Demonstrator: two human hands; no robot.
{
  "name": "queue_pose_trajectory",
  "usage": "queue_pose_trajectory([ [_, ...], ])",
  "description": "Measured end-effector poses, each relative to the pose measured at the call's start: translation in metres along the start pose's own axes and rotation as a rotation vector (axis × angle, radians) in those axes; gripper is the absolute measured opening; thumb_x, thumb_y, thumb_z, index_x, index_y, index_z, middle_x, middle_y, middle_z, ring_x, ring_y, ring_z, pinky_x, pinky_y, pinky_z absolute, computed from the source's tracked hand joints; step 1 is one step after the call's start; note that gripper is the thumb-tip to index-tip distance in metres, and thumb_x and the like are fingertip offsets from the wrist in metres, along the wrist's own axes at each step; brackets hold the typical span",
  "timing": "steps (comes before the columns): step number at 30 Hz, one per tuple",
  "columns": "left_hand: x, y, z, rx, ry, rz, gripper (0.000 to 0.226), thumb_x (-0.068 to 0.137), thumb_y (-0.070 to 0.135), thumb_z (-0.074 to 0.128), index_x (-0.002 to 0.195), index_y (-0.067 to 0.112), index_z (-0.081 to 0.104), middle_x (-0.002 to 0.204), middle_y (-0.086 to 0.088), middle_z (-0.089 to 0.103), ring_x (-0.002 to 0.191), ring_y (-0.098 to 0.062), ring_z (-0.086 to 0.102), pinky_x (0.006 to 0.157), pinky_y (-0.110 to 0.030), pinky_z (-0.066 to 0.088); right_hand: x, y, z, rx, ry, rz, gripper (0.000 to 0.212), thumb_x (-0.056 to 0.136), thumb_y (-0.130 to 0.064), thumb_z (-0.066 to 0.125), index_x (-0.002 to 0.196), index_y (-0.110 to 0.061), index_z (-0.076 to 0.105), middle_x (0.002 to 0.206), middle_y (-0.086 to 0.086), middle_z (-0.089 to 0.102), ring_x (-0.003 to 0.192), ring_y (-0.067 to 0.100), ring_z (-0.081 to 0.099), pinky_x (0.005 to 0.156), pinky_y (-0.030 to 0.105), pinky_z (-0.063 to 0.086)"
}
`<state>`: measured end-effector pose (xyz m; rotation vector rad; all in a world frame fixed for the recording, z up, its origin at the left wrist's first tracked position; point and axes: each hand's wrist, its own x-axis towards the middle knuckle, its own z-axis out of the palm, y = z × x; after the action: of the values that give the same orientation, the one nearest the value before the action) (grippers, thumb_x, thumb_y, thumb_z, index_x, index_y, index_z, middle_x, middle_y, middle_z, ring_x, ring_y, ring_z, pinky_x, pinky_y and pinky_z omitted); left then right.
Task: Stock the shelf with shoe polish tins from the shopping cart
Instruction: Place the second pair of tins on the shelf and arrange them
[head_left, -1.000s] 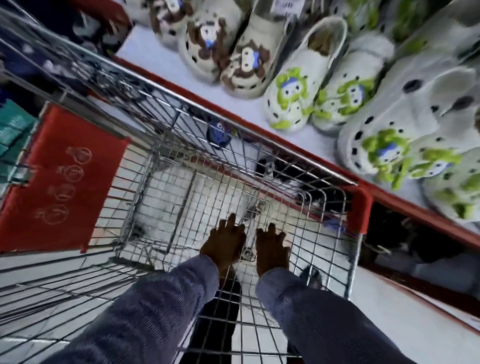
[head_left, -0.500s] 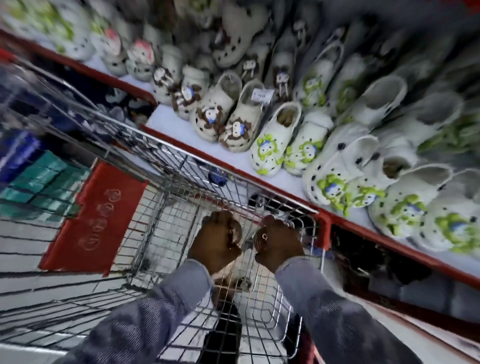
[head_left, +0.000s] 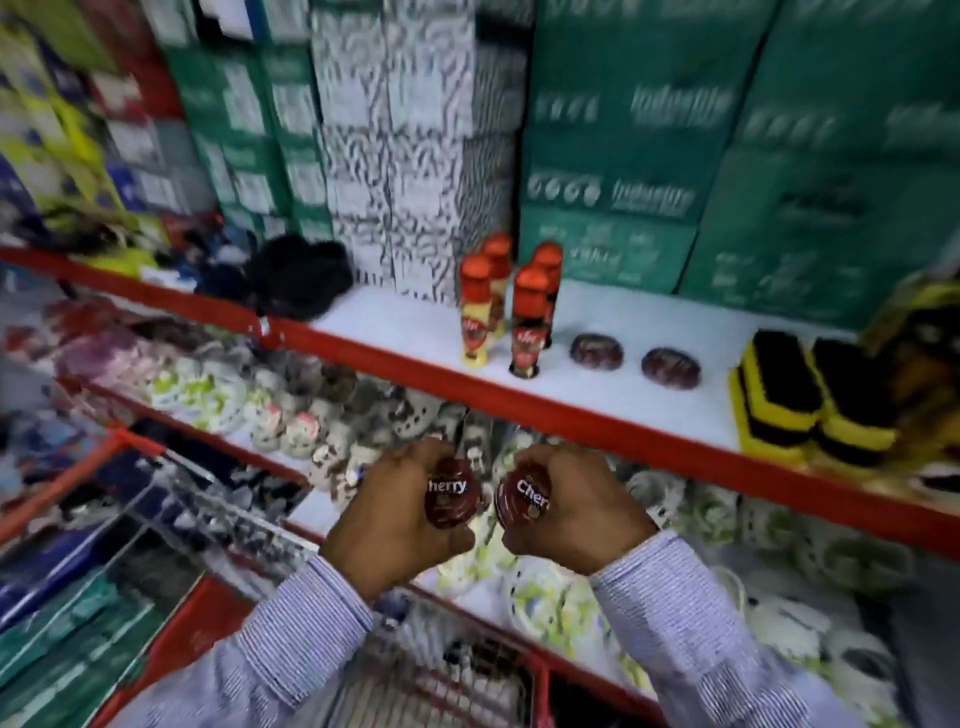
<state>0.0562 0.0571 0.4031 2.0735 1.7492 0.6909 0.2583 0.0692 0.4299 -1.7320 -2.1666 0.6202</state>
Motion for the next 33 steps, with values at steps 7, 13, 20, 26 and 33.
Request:
queue_pose_trajectory([
  [7,0.06,0.09,-0.015,-0.093,0.024,0.142,0.072,0.061,0.034,0.086,0.127,0.025,0.06,0.109,0.011,0.073,0.096,-0.002,0.069,0.081,-0.012,0.05,0.009,0.034,-0.093,0.045,0.215,0.155,0.082,0.053,-0.045,0.088,0.126,-0.026,0.057,0.123,0.004,0.067,0.113,0.022,0.065,0.097,0.029,0.053],
  [13,0.14,0.131,0.013,-0.02,0.027,0.145,0.063,0.06,0.031,0.085,0.115,0.016,0.059,0.099,-0.001,0.077,0.095,-0.021,0.072,0.07,-0.02,0.048,0.044,0.073,-0.119,-0.016,0.287,0.291,0.059,0.056,-0.037,0.084,0.109,-0.017,0.067,0.116,0.009,0.07,0.108,0.028,0.067,0.089,0.033,0.056],
  [20,0.179,0.131,0.045,0.139,-0.055,0.135,0.059,0.062,0.048,0.068,0.113,0.02,0.053,0.101,-0.003,0.069,0.099,-0.03,0.071,0.081,-0.035,0.06,0.067,0.091,-0.102,-0.05,0.336,0.296,0.03,0.071,-0.035,0.062,0.094,-0.015,0.067,0.101,0.012,0.072,0.1,0.033,0.069,0.083,0.031,0.059],
  [26,0.19,0.12,0.053,0.081,-0.146,0.126,0.061,0.07,0.032,0.076,0.126,0.018,0.056,0.119,-0.007,0.072,0.113,-0.027,0.069,0.091,-0.022,0.053,0.077,0.102,-0.096,0.002,0.281,0.288,0.031,0.073,-0.031,0.066,0.101,-0.019,0.062,0.111,0.009,0.066,0.104,0.032,0.066,0.084,0.027,0.053],
  [33,0.22,0.141,0.054,0.114,-0.033,0.091,0.041,0.082,0.041,0.069,0.105,0.008,0.065,0.111,-0.022,0.07,0.107,-0.04,0.066,0.08,-0.034,0.053,0.1,0.11,-0.123,0.038,0.418,0.373,0.033,0.074,-0.031,0.075,0.102,-0.014,0.073,0.112,0.015,0.071,0.105,0.035,0.068,0.088,0.034,0.058],
])
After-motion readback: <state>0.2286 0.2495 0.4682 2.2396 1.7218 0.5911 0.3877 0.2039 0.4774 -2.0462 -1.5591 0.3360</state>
